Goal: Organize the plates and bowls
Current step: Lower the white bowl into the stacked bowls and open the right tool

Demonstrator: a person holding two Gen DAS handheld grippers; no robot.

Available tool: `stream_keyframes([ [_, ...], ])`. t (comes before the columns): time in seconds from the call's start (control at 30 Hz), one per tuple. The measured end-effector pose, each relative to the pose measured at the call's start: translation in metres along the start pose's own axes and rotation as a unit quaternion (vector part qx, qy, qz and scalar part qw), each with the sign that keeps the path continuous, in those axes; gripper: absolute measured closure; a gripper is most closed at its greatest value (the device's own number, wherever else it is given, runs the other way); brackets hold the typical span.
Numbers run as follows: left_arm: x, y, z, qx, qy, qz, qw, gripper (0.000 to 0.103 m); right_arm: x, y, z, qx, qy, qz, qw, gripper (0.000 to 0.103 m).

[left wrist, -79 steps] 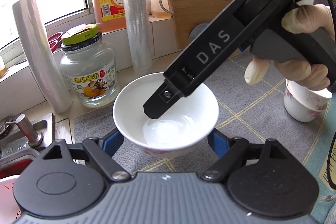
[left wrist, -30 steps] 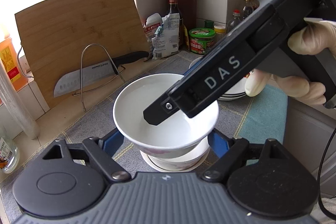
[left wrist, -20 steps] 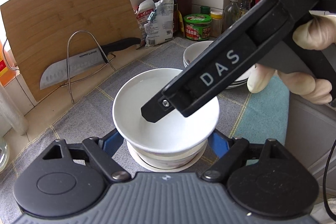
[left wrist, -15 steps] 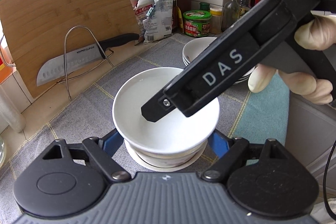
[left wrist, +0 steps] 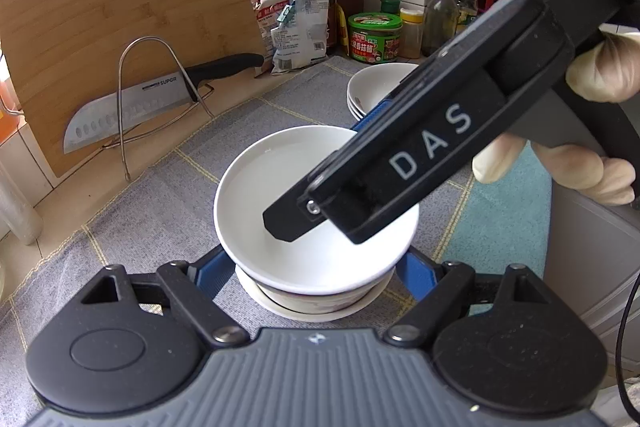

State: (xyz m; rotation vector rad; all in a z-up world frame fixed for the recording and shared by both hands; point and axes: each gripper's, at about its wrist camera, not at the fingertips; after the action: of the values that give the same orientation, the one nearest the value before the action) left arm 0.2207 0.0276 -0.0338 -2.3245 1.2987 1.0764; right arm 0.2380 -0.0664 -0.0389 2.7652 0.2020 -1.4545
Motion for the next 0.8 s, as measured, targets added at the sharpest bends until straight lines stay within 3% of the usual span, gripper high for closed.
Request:
stream_keyframes([
  [0.37, -0.008, -0.003, 0.004, -0.004, 0.011, -0.01, 0.9999, 0.011, -0.001, 0.001, 0.005, 0.007, 0.003, -0.003, 1.0, 0.006],
  [0.6, -0.02, -0.007, 0.009, -0.006, 0.025, -0.022, 0.9994, 0.007, -0.017, -0.002, 0.007, -0.001, 0.036, 0.007, 0.999, 0.0],
  [0.8, -0.029, -0.007, 0.018, -0.01, 0.023, -0.027, 0.9993, 0.007, -0.03, -0.01, 0.018, -0.01, 0.065, -0.015, 0.998, 0.0],
])
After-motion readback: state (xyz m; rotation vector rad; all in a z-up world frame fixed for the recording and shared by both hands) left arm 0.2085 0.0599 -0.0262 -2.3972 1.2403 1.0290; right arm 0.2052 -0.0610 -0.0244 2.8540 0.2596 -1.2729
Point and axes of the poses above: each gripper's, at about its wrist camera, not at the fingertips, and x roughly the way its jaws point, y to its right, z to its underside, and after that the axes turned 12 degrees about z, right-handed
